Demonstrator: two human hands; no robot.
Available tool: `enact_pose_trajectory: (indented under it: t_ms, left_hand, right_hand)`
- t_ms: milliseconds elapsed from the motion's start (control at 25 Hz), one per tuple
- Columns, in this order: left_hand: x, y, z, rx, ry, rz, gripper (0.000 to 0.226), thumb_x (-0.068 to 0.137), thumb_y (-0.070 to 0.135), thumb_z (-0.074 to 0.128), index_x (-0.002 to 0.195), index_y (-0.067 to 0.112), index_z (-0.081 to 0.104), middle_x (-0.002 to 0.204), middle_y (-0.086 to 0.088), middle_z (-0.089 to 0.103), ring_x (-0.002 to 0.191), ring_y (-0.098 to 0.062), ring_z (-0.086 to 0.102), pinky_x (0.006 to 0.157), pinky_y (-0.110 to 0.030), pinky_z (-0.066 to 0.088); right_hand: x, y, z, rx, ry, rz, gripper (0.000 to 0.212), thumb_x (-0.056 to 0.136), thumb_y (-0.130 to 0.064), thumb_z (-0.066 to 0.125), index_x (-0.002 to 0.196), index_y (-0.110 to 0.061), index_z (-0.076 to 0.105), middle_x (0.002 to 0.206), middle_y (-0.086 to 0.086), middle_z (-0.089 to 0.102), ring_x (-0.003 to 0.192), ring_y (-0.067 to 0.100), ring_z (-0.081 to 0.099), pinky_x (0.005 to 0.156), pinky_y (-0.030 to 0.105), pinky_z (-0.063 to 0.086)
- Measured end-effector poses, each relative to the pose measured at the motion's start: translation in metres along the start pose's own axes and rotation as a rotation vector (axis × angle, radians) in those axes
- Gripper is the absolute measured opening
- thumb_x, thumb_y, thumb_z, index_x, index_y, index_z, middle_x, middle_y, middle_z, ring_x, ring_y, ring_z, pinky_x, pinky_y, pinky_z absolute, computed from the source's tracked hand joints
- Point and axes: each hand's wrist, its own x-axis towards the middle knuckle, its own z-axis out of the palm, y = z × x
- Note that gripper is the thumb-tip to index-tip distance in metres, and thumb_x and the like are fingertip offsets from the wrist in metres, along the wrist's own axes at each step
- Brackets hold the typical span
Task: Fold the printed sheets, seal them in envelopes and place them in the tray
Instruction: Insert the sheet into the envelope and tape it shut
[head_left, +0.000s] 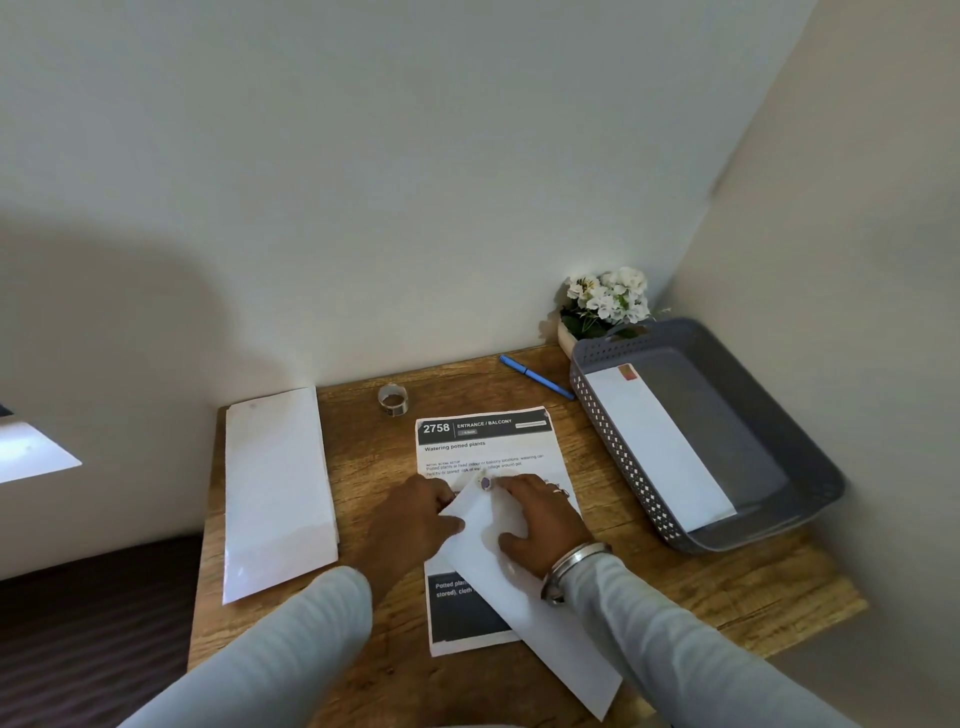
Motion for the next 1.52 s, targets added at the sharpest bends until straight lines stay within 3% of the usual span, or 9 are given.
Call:
enact_pose_trajectory:
  t_ms: [160, 280, 360, 520, 760, 1080, 1200, 1400, 1520]
  left_hand:
    - [-0.005, 0.013, -0.019, -0.416, 0.044, 0.012, 0.009, 0.088, 0.028, 0.077, 0.092, 0.021, 0.073, 0.093, 0.005, 0.074, 0.08, -0.015, 0.072, 0.071, -0.031, 0.06]
    - [-0.004, 0.038, -0.045, -0.654, 0.089, 0.014, 0.009, 0.091, 0.024, 0.073, 0.095, 0.017, 0.076, 0.089, 0.004, 0.078, 0.076, -0.018, 0.075, 0.069, -0.033, 0.06]
    - [0.006, 0.054, -0.057, -0.681, 0.136, 0.036, 0.01, 0.094, 0.022, 0.069, 0.099, 0.017, 0.077, 0.087, -0.002, 0.078, 0.07, -0.017, 0.071, 0.064, -0.028, 0.056]
    - [0.032, 0.081, -0.069, -0.862, 0.176, -0.015, 0.015, 0.093, 0.009, 0.069, 0.107, 0.004, 0.074, 0.09, -0.026, 0.072, 0.066, -0.02, 0.061, 0.061, -0.026, 0.057]
    - [0.067, 0.148, -0.069, -1.07, 0.221, -0.005, 0.016, 0.085, 0.012, 0.079, 0.094, 0.0, 0.073, 0.069, -0.012, 0.067, 0.067, -0.02, 0.064, 0.066, -0.032, 0.059]
    - [0.097, 0.215, -0.018, -0.945, 0.276, 0.028, 0.025, 0.084, 0.023, 0.081, 0.087, 0.004, 0.066, 0.071, -0.014, 0.073, 0.063, -0.02, 0.069, 0.061, -0.032, 0.058]
    - [0.095, 0.218, 0.004, -0.782, 0.236, 0.088, 0.02, 0.088, 0.025, 0.077, 0.085, 0.007, 0.067, 0.073, -0.01, 0.072, 0.063, -0.015, 0.065, 0.051, -0.024, 0.05]
    - [0.091, 0.199, 0.03, -0.58, 0.199, 0.167, 0.008, 0.085, 0.024, 0.078, 0.083, 0.019, 0.073, 0.084, -0.001, 0.072, 0.083, -0.018, 0.067, 0.07, -0.034, 0.057]
    - [0.088, 0.19, 0.03, -0.562, 0.162, 0.173, 0.005, 0.085, 0.021, 0.077, 0.083, 0.02, 0.074, 0.085, 0.0, 0.072, 0.087, -0.022, 0.068, 0.071, -0.032, 0.054]
  right_hand:
    - [-0.001, 0.004, -0.02, 0.085, 0.121, 0.074, 0.068, 0.074, -0.04, 0.073, 0.136, -0.027, 0.047, 0.124, -0.001, 0.06, 0.115, 0.022, 0.054, 0.098, 0.035, 0.046]
    - [-0.001, 0.003, -0.046, 0.28, 0.169, 0.125, 0.033, 0.077, -0.026, 0.077, 0.105, -0.028, 0.061, 0.088, -0.011, 0.065, 0.086, 0.015, 0.062, 0.08, 0.029, 0.051]
    - [0.003, 0.006, -0.068, 0.405, 0.245, 0.15, 0.023, 0.075, -0.014, 0.079, 0.085, -0.028, 0.063, 0.075, -0.008, 0.066, 0.074, 0.014, 0.063, 0.076, 0.031, 0.053]
    - [0.012, 0.016, -0.112, 0.593, 0.375, 0.162, 0.025, 0.071, -0.01, 0.083, 0.087, -0.023, 0.069, 0.082, 0.001, 0.071, 0.077, 0.02, 0.067, 0.077, 0.033, 0.057]
    - [0.001, 0.052, -0.167, 0.68, 0.292, 0.171, 0.024, 0.076, -0.004, 0.079, 0.095, -0.014, 0.067, 0.086, 0.016, 0.073, 0.074, 0.028, 0.07, 0.063, 0.029, 0.053]
    - [-0.002, 0.124, -0.228, 0.585, 0.588, 0.263, 0.021, 0.077, -0.004, 0.078, 0.088, -0.02, 0.07, 0.087, 0.003, 0.072, 0.082, 0.025, 0.068, 0.08, 0.038, 0.057]
    - [0.007, 0.156, -0.233, 0.535, 0.578, 0.346, 0.023, 0.073, -0.004, 0.078, 0.089, -0.019, 0.071, 0.088, 0.006, 0.074, 0.084, 0.028, 0.071, 0.085, 0.043, 0.057]
    - [0.028, 0.169, -0.21, 0.449, 0.474, 0.455, 0.017, 0.077, -0.004, 0.075, 0.088, -0.015, 0.068, 0.091, 0.01, 0.071, 0.085, 0.027, 0.067, 0.084, 0.033, 0.053]
    - [0.039, 0.167, -0.192, 0.423, 0.426, 0.493, 0.016, 0.078, -0.007, 0.074, 0.087, -0.018, 0.066, 0.093, 0.007, 0.071, 0.083, 0.025, 0.065, 0.083, 0.033, 0.054]
